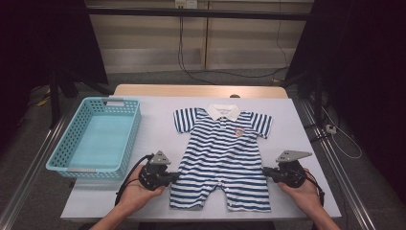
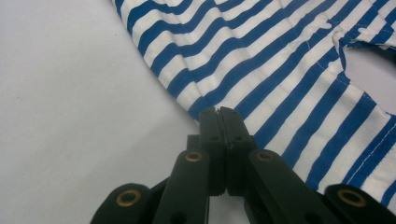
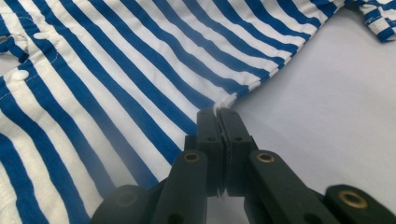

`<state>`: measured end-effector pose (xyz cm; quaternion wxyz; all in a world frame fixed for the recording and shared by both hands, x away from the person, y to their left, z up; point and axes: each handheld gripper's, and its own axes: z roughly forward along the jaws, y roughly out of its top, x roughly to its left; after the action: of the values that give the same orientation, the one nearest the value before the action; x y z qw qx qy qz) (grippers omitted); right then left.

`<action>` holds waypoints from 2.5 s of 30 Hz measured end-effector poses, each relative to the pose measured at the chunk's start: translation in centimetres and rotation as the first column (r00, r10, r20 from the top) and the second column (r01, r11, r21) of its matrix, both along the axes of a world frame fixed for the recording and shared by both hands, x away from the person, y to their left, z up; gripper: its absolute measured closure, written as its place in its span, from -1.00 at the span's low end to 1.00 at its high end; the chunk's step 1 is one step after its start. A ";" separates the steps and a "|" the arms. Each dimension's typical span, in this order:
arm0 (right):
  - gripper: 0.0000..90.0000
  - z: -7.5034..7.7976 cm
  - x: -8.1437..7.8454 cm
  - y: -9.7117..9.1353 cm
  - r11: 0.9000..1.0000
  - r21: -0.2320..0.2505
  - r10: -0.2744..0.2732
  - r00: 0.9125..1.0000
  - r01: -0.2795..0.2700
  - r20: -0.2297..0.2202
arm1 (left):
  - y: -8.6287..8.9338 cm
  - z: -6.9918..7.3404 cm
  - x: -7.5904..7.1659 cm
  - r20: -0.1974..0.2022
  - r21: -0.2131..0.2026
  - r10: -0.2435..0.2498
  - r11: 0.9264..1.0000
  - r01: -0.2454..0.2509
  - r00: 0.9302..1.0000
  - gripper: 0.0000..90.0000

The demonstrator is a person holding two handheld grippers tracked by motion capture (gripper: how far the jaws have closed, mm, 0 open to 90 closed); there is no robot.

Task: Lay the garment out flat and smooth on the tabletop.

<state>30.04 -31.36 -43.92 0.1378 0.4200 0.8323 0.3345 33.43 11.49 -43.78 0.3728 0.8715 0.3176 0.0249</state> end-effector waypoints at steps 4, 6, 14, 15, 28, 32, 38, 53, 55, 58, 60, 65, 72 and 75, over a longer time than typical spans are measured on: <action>0.97 -0.1 -0.4 -0.1 1.000 -0.007 -0.005 1.000 0.005 -0.012 | 0.2 0.2 -0.1 -0.008 -0.025 0.003 1.000 -0.003 1.000 0.96; 0.96 0.0 -0.6 -0.3 1.000 -0.008 -0.006 1.000 0.006 -0.007 | 0.3 0.2 0.0 -0.005 -0.035 0.002 0.999 -0.002 1.000 0.94; 0.92 0.1 -1.4 -0.8 1.000 -0.019 -0.024 1.000 0.024 0.000 | 0.7 0.4 0.3 -0.008 -0.051 0.033 0.998 -0.033 0.999 0.64; 0.91 0.1 -1.5 -1.0 0.999 -0.026 -0.033 0.999 0.033 0.001 | 0.8 0.4 0.3 0.005 -0.044 0.034 0.998 -0.034 0.999 0.58; 0.55 0.7 -3.2 0.5 0.997 0.019 0.073 0.997 -0.073 0.041 | 0.3 0.3 -2.2 0.002 -0.006 -0.093 0.996 0.093 0.996 0.48; 0.45 0.5 -3.3 0.1 0.998 0.010 0.056 0.998 -0.056 0.012 | -0.2 -0.2 -2.5 -0.012 0.008 -0.144 0.990 0.144 0.990 0.38; 0.35 0.0 -3.4 -0.2 0.998 -0.013 0.054 0.998 -0.055 -0.027 | 0.1 -0.1 -3.6 0.026 0.053 -0.145 0.988 0.143 0.989 0.08; 1.00 0.0 -3.1 -0.5 0.998 -0.022 0.065 0.996 -0.067 -0.064 | 0.2 -0.3 -3.7 0.039 0.079 -0.110 0.991 0.107 0.993 0.95; 1.00 0.1 -3.3 -0.7 0.998 -0.019 0.058 0.996 -0.060 -0.073 | 0.2 -0.1 -3.5 0.065 0.117 -0.118 0.987 0.110 0.991 0.98; 1.00 0.1 -3.5 -1.0 0.999 -0.008 0.053 0.996 -0.054 -0.065 | 0.3 -0.1 -3.5 0.029 0.081 -0.105 0.991 0.103 0.994 0.99; 1.00 0.1 -3.5 -1.1 0.998 -0.010 0.057 0.997 -0.058 -0.059 | 0.2 -0.2 -3.7 0.021 0.069 -0.103 0.992 0.101 0.994 0.99; 1.00 0.2 -3.7 -1.3 0.998 -0.010 0.062 0.997 -0.063 -0.054 | 0.1 -0.1 -4.1 0.000 0.061 -0.117 0.991 0.117 0.993 0.99; 1.00 0.3 -4.0 -1.7 0.999 -0.004 0.048 0.997 -0.048 -0.059 | -0.4 0.2 -4.7 -0.015 0.054 -0.160 0.986 0.161 0.987 0.99; 1.00 0.3 -4.0 -1.8 0.999 -0.007 0.050 0.998 -0.050 -0.046 | -0.3 0.2 -4.5 -0.020 0.050 -0.167 0.985 0.167 0.986 0.99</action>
<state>26.02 -33.16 -43.62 0.1122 0.4059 0.8468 0.3249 28.89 11.17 -43.61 0.3486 0.9045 0.2456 -0.0051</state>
